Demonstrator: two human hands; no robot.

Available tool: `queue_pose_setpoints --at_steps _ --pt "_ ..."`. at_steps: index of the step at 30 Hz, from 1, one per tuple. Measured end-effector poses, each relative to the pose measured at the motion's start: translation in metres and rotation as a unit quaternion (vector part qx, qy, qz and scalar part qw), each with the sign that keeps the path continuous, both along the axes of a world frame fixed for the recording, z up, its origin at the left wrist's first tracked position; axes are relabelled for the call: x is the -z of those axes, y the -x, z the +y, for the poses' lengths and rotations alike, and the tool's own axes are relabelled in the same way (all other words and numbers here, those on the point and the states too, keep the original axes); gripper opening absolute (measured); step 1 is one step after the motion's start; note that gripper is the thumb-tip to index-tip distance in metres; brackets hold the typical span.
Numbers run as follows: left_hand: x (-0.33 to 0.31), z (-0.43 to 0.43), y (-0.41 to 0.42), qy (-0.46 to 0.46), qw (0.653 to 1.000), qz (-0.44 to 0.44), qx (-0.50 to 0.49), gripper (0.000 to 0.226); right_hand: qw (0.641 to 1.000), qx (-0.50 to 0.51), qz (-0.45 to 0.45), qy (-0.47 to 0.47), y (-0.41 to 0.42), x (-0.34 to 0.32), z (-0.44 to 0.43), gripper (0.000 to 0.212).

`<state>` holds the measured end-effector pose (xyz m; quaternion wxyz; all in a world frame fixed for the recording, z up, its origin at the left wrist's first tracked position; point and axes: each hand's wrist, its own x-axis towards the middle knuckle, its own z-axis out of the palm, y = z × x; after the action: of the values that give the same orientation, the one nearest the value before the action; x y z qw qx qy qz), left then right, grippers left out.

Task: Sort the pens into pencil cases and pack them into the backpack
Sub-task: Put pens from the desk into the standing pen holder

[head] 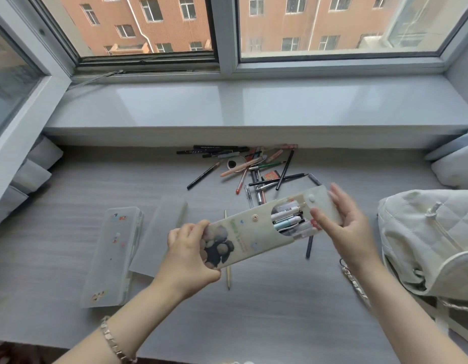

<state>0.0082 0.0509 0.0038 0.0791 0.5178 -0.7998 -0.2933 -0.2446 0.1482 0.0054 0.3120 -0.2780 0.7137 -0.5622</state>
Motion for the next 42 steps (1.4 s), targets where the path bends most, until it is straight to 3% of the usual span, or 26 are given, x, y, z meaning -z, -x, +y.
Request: queue_pose_setpoints --at_steps 3,13,19,22,25,29,34,42 --pt "0.000 0.003 0.003 -0.005 1.000 -0.006 0.010 0.070 0.995 0.003 0.080 -0.056 -0.013 -0.001 0.000 0.052" --pt "0.003 0.014 0.003 0.012 0.998 -0.031 0.048 0.070 0.977 -0.142 0.142 -0.078 -0.052 0.000 0.014 0.064" --pt "0.004 0.013 -0.003 0.058 0.993 -0.057 0.088 0.076 0.922 -0.316 0.190 -0.116 -0.025 0.011 0.011 0.035" --pt "0.009 0.011 -0.005 0.099 0.986 -0.061 0.119 0.076 0.927 -0.309 0.197 -0.084 -0.024 0.021 0.016 0.033" --pt "0.008 0.013 -0.003 0.092 0.983 -0.089 0.135 0.076 0.943 -0.280 0.178 -0.018 -0.030 0.030 0.022 0.010" --pt "0.007 0.019 0.008 0.078 0.976 -0.137 0.151 0.074 0.951 -0.256 0.166 0.040 -0.040 0.046 0.028 0.008" --pt "0.017 0.020 0.014 0.174 0.960 -0.117 0.184 0.083 0.969 -0.190 0.153 0.050 -0.038 0.056 0.029 0.018" --pt "0.020 0.032 0.014 0.264 0.943 -0.058 0.192 0.082 0.965 -0.226 0.135 -0.008 -0.028 0.048 0.027 0.029"
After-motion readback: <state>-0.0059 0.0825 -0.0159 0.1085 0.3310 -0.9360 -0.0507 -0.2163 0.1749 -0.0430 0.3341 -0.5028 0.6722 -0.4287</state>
